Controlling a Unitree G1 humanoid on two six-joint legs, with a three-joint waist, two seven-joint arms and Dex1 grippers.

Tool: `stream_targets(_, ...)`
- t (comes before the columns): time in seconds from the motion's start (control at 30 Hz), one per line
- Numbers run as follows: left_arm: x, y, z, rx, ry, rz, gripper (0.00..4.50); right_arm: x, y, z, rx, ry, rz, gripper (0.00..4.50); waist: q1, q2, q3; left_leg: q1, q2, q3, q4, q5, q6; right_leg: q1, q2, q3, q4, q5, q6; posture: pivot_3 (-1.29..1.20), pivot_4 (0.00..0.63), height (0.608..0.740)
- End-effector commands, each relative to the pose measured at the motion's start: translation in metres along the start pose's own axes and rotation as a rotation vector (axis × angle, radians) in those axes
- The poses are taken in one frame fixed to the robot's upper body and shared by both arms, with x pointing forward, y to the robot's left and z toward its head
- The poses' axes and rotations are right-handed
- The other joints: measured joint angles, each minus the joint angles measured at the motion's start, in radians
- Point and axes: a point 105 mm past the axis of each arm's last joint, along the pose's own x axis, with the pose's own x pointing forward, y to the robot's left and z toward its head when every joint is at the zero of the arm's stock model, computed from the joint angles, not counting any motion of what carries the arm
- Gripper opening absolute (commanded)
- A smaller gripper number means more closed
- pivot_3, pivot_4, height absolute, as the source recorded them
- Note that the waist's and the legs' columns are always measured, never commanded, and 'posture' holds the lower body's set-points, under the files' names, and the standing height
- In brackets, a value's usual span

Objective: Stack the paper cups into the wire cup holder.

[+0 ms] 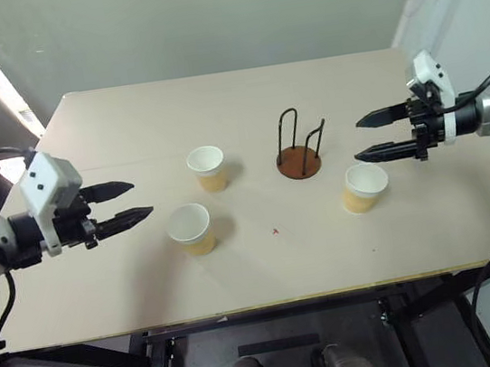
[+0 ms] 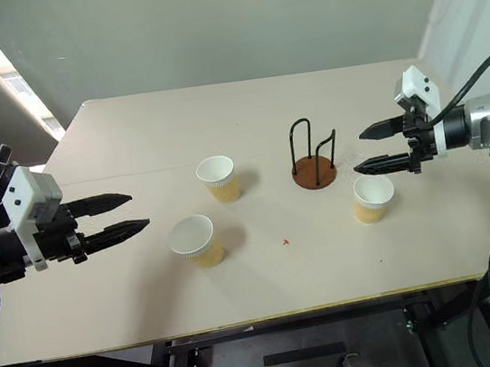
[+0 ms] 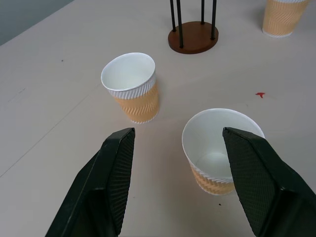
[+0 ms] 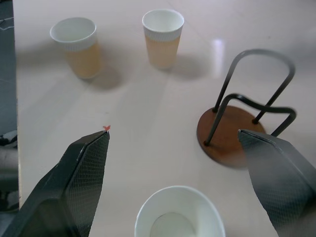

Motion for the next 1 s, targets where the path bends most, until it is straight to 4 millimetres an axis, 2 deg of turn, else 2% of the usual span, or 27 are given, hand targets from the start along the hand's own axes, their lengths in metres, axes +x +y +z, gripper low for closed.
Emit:
stream_targets(0.03,-0.004,0.000,0.009,0.035,-0.014,0.013,3.02,-0.005,0.003,0.012,-0.057,-0.026,-0.002,4.33,0.000,0.000,0.000,0.000,0.000,0.000,0.000,0.000,0.000,0.000,0.000,0.000,0.000,0.000,0.000,0.00,0.150,0.740)
stream_targets(0.5,0.000,0.003,0.010,0.036,-0.013,0.007,3.02,-0.007,-0.003,0.008,-0.028,-0.032,-0.064,4.33,0.000,0.000,0.000,0.000,0.000,-0.001,0.003,0.000,0.000,0.001,0.000,-0.001,0.001,0.000,-0.001,0.00,0.150,0.740)
stream_targets(0.6,0.001,0.002,0.014,0.042,-0.028,-0.002,3.02,-0.008,0.000,0.010,-0.020,-0.045,-0.061,4.33,0.000,0.000,0.000,0.000,0.000,-0.001,0.003,0.000,0.000,0.001,0.000,-0.001,0.001,0.000,0.000,0.00,0.150,0.740)
stream_targets(0.7,0.005,0.013,0.024,0.056,-0.066,0.050,3.02,-0.009,-0.001,0.014,0.007,-0.084,-0.075,4.33,0.001,0.000,0.000,0.000,0.000,-0.001,0.003,0.000,0.000,0.001,0.000,-0.001,0.001,0.000,0.000,0.00,0.150,0.740)
stream_targets(0.83,0.013,0.023,0.031,0.070,-0.084,0.102,3.02,0.004,-0.006,0.024,0.066,-0.158,-0.108,4.33,0.001,0.000,0.000,0.001,0.000,-0.001,0.004,0.001,0.000,0.002,0.000,0.000,0.001,0.001,0.000,0.00,0.150,0.740)
stream_targets(1.0,0.024,0.016,0.028,0.065,-0.089,0.070,3.02,0.016,-0.005,0.021,0.200,-0.178,-0.155,4.33,-0.003,0.000,0.000,0.002,0.000,-0.001,0.004,0.001,0.001,0.003,0.000,0.000,0.001,0.001,0.000,0.00,0.150,0.740)
